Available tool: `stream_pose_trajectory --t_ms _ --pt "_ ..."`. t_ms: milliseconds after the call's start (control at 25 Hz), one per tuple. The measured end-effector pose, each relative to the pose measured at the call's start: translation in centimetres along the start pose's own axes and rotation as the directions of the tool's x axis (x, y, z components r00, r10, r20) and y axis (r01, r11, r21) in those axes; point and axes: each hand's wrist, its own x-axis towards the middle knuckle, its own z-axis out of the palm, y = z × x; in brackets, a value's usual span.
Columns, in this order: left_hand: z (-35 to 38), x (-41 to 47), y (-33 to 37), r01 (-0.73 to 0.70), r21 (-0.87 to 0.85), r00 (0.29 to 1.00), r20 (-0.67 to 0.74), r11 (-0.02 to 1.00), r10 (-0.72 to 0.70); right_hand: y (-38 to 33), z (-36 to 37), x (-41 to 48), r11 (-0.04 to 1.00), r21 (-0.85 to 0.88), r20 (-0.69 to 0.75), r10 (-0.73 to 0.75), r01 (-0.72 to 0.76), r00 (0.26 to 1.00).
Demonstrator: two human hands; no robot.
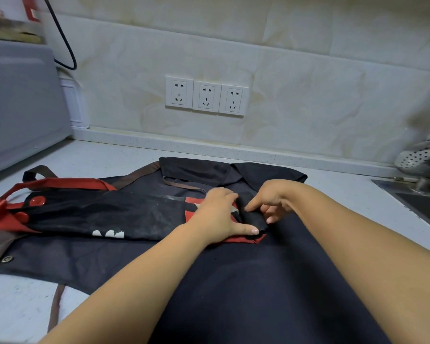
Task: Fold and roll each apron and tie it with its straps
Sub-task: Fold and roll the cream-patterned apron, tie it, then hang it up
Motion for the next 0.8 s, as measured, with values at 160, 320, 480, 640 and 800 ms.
stream_pose_trajectory --t_ms 160,320,480,640,800 --pt "0.0 -3.1 -1.0 0.008 0.431 0.980 -0.181 0.902 0.078 -1.0 1.0 -0.2 0.993 -0.100 -0.075 -0.071 0.063 0.995" --pt "0.3 -3.8 -3.1 -0.007 0.272 0.994 -0.099 0.962 0.035 -2.9 2.3 -1.4 0.938 -0.329 -0.120 -0.159 0.112 0.980" --pt "0.8 -3.8 -3.4 0.030 0.199 0.992 -0.124 0.979 -0.005 -4.6 4.6 -2.5 0.675 -0.734 -0.256 -0.375 0.073 0.891" --pt "0.3 -3.7 -3.6 0.054 0.131 0.990 -0.135 0.990 -0.036 -3.8 2.4 -2.3 0.928 -0.304 -0.126 -0.264 0.217 0.956" --pt "0.1 -3.6 -3.2 0.084 0.013 0.986 -0.147 0.996 -0.081 -1.5 1.1 -1.8 0.972 0.197 0.063 -0.140 0.126 0.988"
